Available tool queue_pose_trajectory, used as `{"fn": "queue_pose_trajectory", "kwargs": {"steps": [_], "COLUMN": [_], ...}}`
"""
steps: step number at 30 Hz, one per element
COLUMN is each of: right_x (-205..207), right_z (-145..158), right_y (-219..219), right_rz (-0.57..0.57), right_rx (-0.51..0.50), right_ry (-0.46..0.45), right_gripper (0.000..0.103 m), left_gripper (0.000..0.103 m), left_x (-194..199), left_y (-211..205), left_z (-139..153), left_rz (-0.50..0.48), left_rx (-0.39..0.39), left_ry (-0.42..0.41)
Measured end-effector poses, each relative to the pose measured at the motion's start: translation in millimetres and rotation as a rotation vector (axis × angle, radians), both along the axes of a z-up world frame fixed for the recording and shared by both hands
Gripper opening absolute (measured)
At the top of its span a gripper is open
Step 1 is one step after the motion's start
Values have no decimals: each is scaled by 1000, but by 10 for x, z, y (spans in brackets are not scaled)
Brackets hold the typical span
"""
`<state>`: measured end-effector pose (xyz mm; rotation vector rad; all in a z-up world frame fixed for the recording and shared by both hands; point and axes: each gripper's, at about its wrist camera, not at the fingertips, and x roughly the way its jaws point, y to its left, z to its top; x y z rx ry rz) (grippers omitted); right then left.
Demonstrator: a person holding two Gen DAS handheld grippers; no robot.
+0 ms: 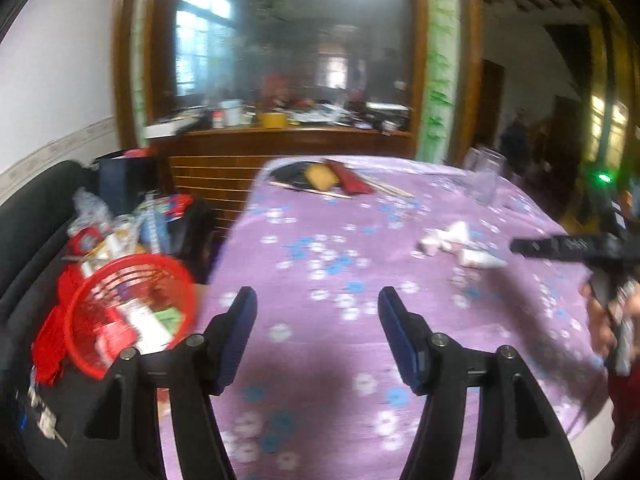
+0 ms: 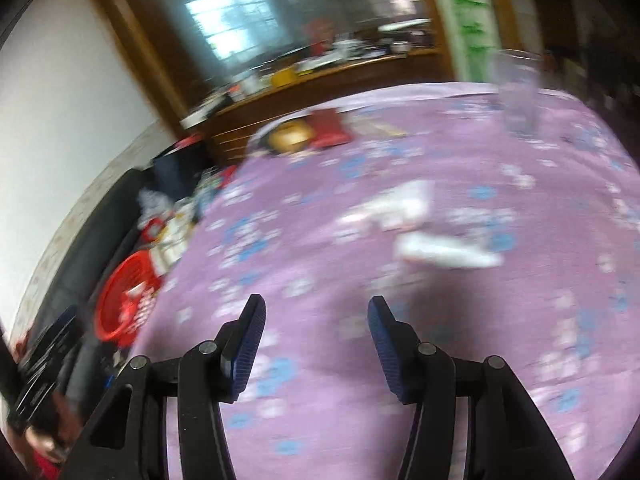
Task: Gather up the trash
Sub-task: 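Move both open tools back over the white bottle and tissue bag, then grasp the white plastic bottle with the right tool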
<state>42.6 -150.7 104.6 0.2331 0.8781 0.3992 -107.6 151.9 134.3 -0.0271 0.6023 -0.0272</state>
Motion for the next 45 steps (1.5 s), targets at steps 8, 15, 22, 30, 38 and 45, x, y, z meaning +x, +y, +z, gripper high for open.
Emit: {"fn": "queue_pose_trajectory", "kwargs": {"steps": [8,15,22,30,38,45], "right_x": [814,1276,1074,800,890,941], "right_z": [-416,-713,-709,-822,-838,-847], "right_y": [-502,-326,-103,337,71,-92], "right_rz": [11,117,239,269,103,56], "right_rx": [55,67,-24,-334,-183,-50], "right_ry": [112,183,139,71,162,183], "right_gripper": [58,62,73,40,31,41], "left_gripper": [65,65,65,65,65,65], "left_x": [376,592,895,1191,1307,1423], "left_y": [-607,-720,-809,-1074,-1293,-1368], "left_z": [-88,-149,-211,-247,-232,-276], "left_rz": [-133,-167,-192,-235,-265,-249], "left_rx": [23,35,38,47,84,107], "left_ry": [80,116,150,175,175,191]}}
